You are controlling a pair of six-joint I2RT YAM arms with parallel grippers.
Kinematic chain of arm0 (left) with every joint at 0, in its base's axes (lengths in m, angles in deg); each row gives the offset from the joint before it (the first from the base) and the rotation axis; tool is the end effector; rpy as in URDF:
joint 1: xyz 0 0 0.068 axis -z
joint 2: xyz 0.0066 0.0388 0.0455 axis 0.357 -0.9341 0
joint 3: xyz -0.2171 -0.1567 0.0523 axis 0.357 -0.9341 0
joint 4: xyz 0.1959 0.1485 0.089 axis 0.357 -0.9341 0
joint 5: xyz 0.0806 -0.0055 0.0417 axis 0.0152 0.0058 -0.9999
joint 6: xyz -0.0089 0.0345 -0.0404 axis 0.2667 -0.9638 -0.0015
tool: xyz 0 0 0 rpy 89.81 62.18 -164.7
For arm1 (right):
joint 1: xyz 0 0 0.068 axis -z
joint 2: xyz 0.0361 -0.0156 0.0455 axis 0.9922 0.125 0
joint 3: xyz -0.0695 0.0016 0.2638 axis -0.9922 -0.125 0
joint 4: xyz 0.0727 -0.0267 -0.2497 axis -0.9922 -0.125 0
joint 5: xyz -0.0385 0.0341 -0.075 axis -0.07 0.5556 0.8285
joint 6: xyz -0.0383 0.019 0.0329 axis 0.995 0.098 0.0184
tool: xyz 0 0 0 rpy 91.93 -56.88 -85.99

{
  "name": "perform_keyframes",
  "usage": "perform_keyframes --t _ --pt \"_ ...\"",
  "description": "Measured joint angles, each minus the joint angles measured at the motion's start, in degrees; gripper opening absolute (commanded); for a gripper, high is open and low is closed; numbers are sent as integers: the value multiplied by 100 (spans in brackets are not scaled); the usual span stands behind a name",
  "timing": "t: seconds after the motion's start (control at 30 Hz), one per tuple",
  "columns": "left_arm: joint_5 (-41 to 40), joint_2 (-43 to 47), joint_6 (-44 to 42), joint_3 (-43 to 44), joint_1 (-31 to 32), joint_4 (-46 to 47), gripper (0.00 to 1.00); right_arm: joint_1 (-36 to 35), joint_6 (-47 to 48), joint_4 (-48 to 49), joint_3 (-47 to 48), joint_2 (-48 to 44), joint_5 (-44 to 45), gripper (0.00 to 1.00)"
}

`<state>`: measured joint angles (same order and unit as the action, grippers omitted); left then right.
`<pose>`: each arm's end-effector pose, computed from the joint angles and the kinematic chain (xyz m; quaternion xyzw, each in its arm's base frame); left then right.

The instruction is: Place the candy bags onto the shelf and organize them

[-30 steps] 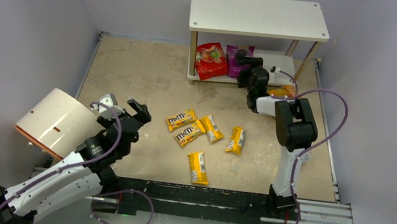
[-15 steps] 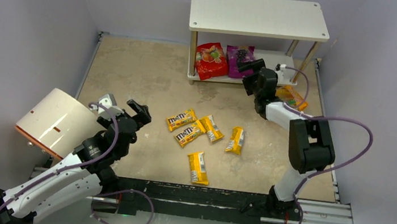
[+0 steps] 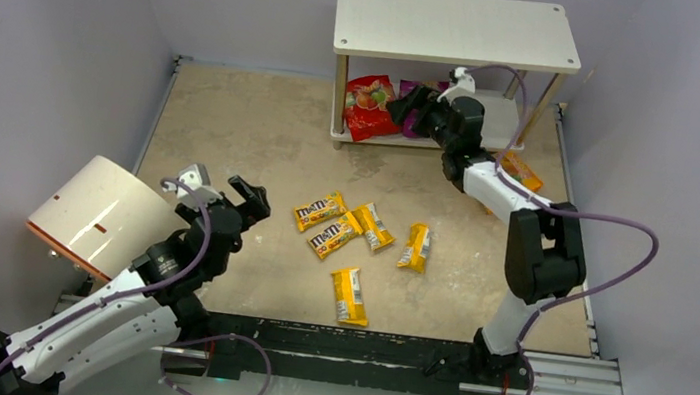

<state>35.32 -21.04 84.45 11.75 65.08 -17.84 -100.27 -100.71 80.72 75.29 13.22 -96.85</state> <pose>0.1133 -0.0726 0.2621 -0.2966 0.7458 -0.1400 0.5799 0.3959 0.1301 0.2811 0.0497 0.7244 0.3450 0.5948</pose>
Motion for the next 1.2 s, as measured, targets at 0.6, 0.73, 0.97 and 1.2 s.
perform_keyframes --t 0.6,0.73,0.97,1.2 --pt "260 52 -151 0 0 13 100 -254 1740 -745 1178 1126 -455 90" --pt "273 127 -149 0 0 -42 100 -315 1864 -774 1178 1126 -487 89" --pt "306 199 -133 0 0 -157 100 -391 1976 -824 1178 1121 -494 90" --pt "332 278 -131 0 0 -199 100 -533 1967 -968 1001 809 63 93"
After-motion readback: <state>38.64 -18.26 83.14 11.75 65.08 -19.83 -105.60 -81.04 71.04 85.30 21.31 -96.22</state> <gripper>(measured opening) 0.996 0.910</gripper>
